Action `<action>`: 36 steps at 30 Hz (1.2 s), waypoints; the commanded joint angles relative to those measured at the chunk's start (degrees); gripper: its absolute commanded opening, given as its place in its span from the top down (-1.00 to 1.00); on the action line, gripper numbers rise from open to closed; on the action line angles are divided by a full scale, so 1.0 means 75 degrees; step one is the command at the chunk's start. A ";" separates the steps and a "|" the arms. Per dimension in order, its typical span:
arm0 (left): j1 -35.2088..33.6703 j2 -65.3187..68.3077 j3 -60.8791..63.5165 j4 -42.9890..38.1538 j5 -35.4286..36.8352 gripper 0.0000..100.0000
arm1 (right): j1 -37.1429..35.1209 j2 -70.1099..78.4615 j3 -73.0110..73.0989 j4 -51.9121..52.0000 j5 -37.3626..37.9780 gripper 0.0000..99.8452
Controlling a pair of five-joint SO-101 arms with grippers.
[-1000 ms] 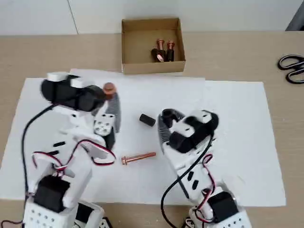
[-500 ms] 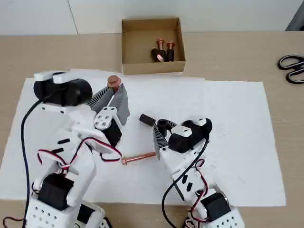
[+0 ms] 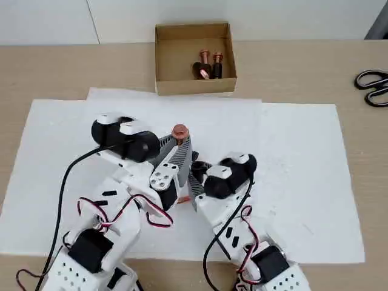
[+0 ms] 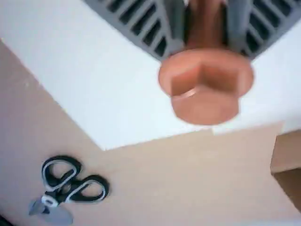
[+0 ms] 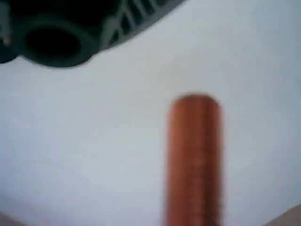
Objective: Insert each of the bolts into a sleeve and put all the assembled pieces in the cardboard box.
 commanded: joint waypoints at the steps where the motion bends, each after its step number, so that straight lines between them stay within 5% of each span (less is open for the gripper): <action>1: 0.0000 -0.0176 0.0018 -0.0387 -0.0070 0.99 | -0.0369 -0.0123 0.0035 -0.0158 -0.0047 0.99; 36: -0.0047 -0.0164 0.1131 -0.1219 -0.0481 0.99 | -0.0697 -0.0123 0.0035 -0.0147 -0.0047 0.99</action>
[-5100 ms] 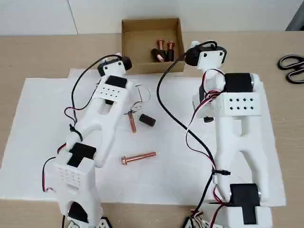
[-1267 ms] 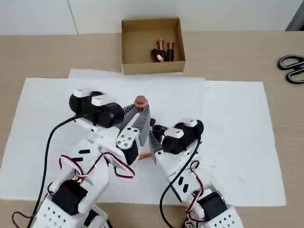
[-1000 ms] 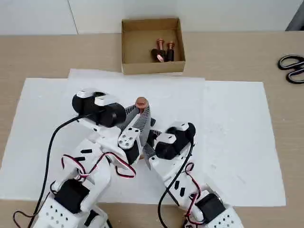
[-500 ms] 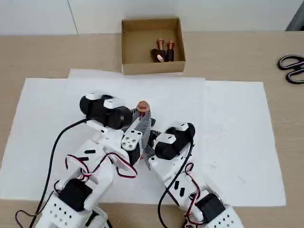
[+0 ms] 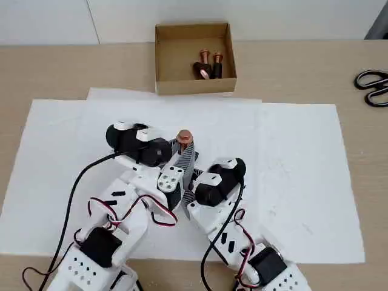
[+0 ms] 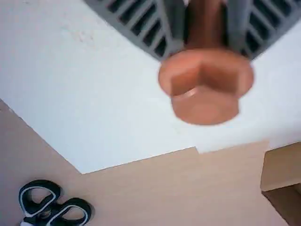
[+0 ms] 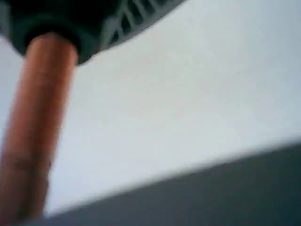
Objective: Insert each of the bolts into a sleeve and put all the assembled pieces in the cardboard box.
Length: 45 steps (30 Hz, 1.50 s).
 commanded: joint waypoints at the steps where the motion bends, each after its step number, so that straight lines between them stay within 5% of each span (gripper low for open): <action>1: -0.0047 -0.0164 -0.0041 -0.0094 -0.0035 0.99 | -0.0053 -0.0123 0.0035 -0.0147 -0.0047 0.99; 45: -0.0316 -0.0176 -0.0053 0.2661 0.0012 0.99 | -0.0029 -0.0123 0.0035 -0.0135 -0.0035 0.99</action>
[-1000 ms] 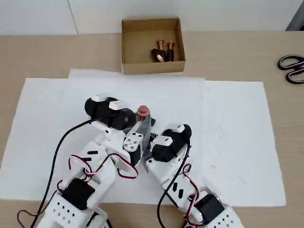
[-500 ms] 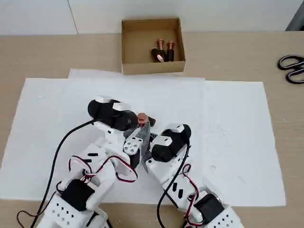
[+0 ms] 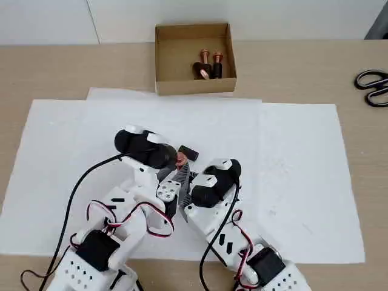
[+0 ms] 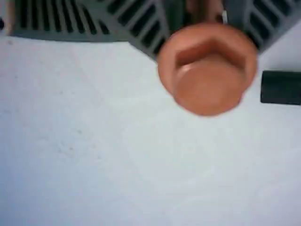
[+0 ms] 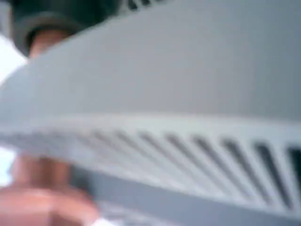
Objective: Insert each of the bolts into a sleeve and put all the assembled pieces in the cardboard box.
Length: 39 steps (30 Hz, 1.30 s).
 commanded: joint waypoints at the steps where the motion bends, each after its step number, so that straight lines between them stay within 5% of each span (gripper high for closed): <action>1: -0.0211 0.0012 0.0006 0.0305 0.0012 0.99 | 0.0029 -0.0135 0.0035 -0.0147 -0.0035 0.99; 23: -0.0352 -0.0012 0.0170 0.0012 0.0516 0.98 | 0.0029 -0.0135 0.0035 -0.0147 -0.0035 0.99; 31: -0.0399 -0.0023 0.0147 0.0105 0.0551 0.64 | 0.0029 -0.0135 0.0035 -0.0123 -0.0035 0.99; 39: -0.0680 -0.0023 -0.0908 0.0727 0.0551 0.60 | 0.0029 -0.0135 0.0035 -0.0111 -0.0035 0.99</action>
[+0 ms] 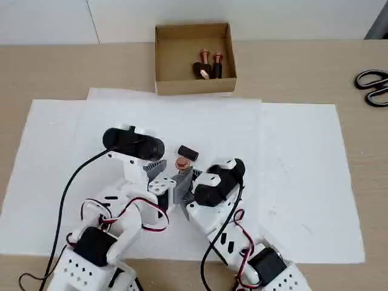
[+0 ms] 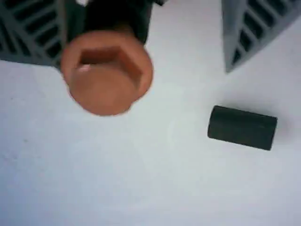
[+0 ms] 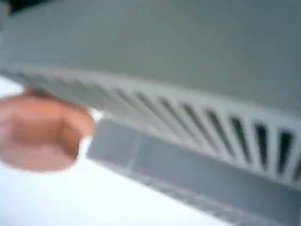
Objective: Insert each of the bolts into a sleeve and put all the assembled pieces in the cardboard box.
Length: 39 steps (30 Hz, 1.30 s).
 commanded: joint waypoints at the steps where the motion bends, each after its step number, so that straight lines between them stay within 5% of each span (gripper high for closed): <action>1: -0.0059 -0.0082 -0.0873 0.0258 0.0094 0.60 | 0.0006 -0.0123 0.0035 -0.0100 -0.0035 0.99; 11: -0.0188 -0.0059 -0.1565 0.0598 0.0094 0.60 | 0.0252 -0.0123 0.0035 -0.0111 -0.0035 0.99; 18: -0.3153 -0.0070 -0.1776 0.0645 -0.0340 0.60 | 0.0346 -0.0123 0.0035 -0.0088 -0.0035 0.99; 29: -0.8029 -0.0035 -0.1705 0.2567 -0.3927 0.60 | 0.1717 -0.0041 -0.1536 0.1143 0.0668 0.99; 39: -0.8428 -0.0082 -0.1073 0.3563 -0.4864 0.61 | 0.2069 0.1342 -0.3868 0.1366 0.1700 0.99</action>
